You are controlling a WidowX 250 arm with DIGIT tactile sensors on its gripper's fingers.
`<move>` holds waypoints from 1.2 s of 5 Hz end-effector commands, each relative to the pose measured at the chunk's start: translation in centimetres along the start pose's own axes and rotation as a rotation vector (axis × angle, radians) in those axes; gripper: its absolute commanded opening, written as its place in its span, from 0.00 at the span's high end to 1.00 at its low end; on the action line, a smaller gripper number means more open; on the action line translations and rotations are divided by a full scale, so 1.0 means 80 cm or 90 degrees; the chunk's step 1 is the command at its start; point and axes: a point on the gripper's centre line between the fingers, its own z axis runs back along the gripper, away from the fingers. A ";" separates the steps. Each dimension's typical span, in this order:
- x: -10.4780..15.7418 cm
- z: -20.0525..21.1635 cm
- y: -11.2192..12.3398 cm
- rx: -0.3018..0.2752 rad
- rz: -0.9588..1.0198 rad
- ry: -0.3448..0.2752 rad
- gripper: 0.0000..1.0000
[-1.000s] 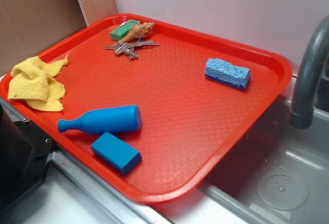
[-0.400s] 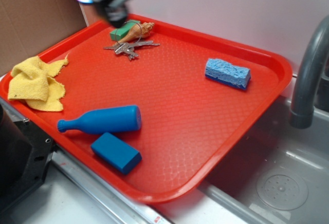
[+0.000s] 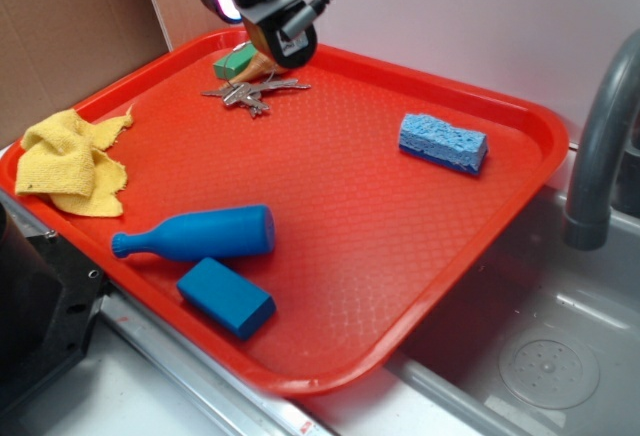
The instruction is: Grab the blue sponge.
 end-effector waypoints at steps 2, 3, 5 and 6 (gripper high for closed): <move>0.111 -0.079 -0.034 0.012 -0.330 -0.068 0.00; 0.129 -0.101 -0.041 0.012 -0.492 -0.111 0.00; 0.122 -0.118 -0.018 -0.101 -0.716 -0.177 0.00; 0.121 -0.125 -0.012 -0.118 -0.713 -0.147 0.00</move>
